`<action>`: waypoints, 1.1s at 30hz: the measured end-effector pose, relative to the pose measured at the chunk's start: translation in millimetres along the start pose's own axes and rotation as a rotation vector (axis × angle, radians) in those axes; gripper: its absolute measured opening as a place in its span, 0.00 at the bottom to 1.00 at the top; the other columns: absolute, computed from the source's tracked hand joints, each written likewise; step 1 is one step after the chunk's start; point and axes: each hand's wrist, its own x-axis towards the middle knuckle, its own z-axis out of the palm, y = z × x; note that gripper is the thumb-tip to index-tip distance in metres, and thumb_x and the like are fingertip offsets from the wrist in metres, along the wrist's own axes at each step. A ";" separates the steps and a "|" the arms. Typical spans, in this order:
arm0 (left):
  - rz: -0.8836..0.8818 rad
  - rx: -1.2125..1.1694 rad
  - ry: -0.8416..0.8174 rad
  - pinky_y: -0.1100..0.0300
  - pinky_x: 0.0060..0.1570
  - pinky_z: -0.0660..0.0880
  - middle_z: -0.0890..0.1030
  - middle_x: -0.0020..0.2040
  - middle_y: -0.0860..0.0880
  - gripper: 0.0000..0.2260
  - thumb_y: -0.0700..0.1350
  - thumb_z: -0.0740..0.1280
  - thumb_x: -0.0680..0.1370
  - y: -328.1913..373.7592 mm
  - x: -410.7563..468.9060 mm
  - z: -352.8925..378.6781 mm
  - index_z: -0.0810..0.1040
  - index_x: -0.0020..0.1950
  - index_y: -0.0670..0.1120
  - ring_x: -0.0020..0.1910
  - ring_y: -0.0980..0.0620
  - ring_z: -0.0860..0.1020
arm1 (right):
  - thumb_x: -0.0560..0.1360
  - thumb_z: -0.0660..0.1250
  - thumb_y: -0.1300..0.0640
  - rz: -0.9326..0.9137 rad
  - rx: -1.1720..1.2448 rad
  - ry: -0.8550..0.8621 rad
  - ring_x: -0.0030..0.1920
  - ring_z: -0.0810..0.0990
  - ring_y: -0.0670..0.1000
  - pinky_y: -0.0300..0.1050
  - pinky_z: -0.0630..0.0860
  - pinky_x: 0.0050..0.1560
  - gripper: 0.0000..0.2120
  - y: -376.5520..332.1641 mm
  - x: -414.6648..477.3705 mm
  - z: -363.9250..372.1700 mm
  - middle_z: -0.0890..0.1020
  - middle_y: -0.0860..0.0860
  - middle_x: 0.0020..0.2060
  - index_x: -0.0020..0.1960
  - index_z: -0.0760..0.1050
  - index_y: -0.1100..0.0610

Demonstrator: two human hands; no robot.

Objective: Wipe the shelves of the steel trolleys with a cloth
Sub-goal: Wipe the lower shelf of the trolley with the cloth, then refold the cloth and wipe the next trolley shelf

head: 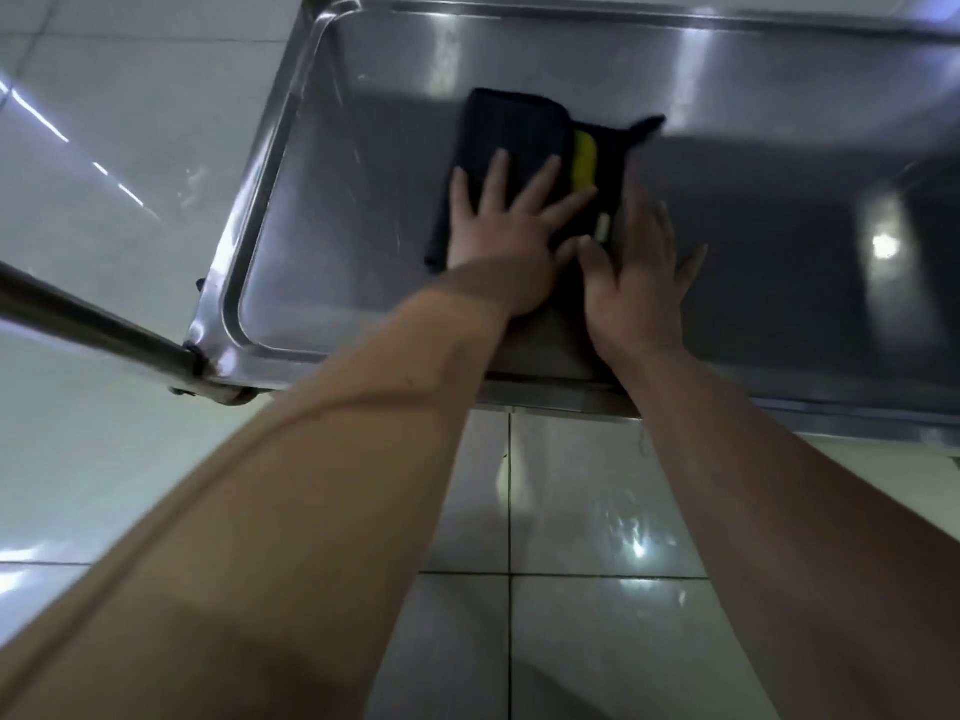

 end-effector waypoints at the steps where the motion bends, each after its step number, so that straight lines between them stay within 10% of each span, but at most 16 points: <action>1: 0.058 0.008 -0.001 0.32 0.70 0.39 0.46 0.80 0.57 0.24 0.64 0.46 0.80 14.8 -7.5 2.6 0.48 0.76 0.68 0.78 0.40 0.42 | 0.78 0.53 0.45 0.029 0.164 0.073 0.78 0.53 0.55 0.63 0.41 0.76 0.31 2.1 -1.5 -4.6 0.61 0.50 0.77 0.79 0.53 0.51; 6: 0.176 -0.015 -0.027 0.35 0.71 0.34 0.45 0.80 0.58 0.25 0.63 0.48 0.79 19.4 -63.4 6.8 0.49 0.76 0.67 0.78 0.42 0.39 | 0.78 0.58 0.45 0.170 0.527 0.127 0.75 0.61 0.52 0.56 0.59 0.74 0.25 5.8 -4.6 -12.6 0.67 0.50 0.73 0.74 0.66 0.50; 11: 0.233 -0.194 -0.115 0.41 0.73 0.36 0.51 0.80 0.58 0.23 0.58 0.54 0.80 14.9 -100.6 -8.6 0.56 0.75 0.67 0.78 0.45 0.43 | 0.78 0.65 0.53 0.129 0.288 -0.038 0.73 0.64 0.56 0.60 0.56 0.74 0.20 2.5 9.7 -21.2 0.71 0.53 0.70 0.70 0.72 0.54; 15: -0.106 -0.657 0.159 0.49 0.68 0.64 0.75 0.68 0.51 0.18 0.42 0.64 0.77 7.6 -103.6 -33.6 0.78 0.65 0.54 0.69 0.45 0.69 | 0.81 0.54 0.52 0.017 -0.371 -0.292 0.77 0.42 0.61 0.68 0.29 0.69 0.25 -21.9 7.1 -21.7 0.52 0.44 0.79 0.75 0.56 0.37; 20: -0.662 -0.408 0.053 0.49 0.60 0.68 0.73 0.64 0.44 0.26 0.56 0.71 0.74 2.5 -127.9 -37.1 0.70 0.70 0.52 0.63 0.39 0.70 | 0.75 0.53 0.59 -0.512 -0.762 -0.613 0.76 0.32 0.60 0.69 0.24 0.64 0.36 -57.8 5.4 -20.4 0.39 0.40 0.77 0.76 0.44 0.37; 23: -0.757 -0.426 -0.058 0.50 0.58 0.68 0.76 0.62 0.42 0.23 0.58 0.70 0.74 -0.8 -129.7 -43.2 0.72 0.65 0.49 0.63 0.39 0.70 | 0.76 0.58 0.57 -0.502 -0.861 -0.616 0.74 0.48 0.62 0.68 0.37 0.71 0.36 -71.7 6.0 -25.3 0.51 0.47 0.76 0.77 0.43 0.39; 28: -0.649 -0.545 -0.067 0.51 0.52 0.70 0.77 0.53 0.44 0.12 0.53 0.69 0.76 -1.4 -141.7 -69.9 0.76 0.54 0.47 0.58 0.41 0.72 | 0.82 0.57 0.56 -0.482 -0.914 -0.542 0.67 0.70 0.58 0.50 0.67 0.64 0.14 -99.7 3.0 -41.5 0.71 0.55 0.65 0.66 0.72 0.53; 33: -0.567 -0.772 0.108 0.56 0.40 0.69 0.78 0.41 0.49 0.09 0.43 0.73 0.72 -33.7 -202.3 -114.1 0.72 0.40 0.51 0.44 0.45 0.77 | 0.75 0.65 0.59 -0.614 -0.626 -0.509 0.63 0.72 0.57 0.53 0.63 0.61 0.11 -120.0 -39.5 -79.8 0.77 0.51 0.59 0.56 0.71 0.51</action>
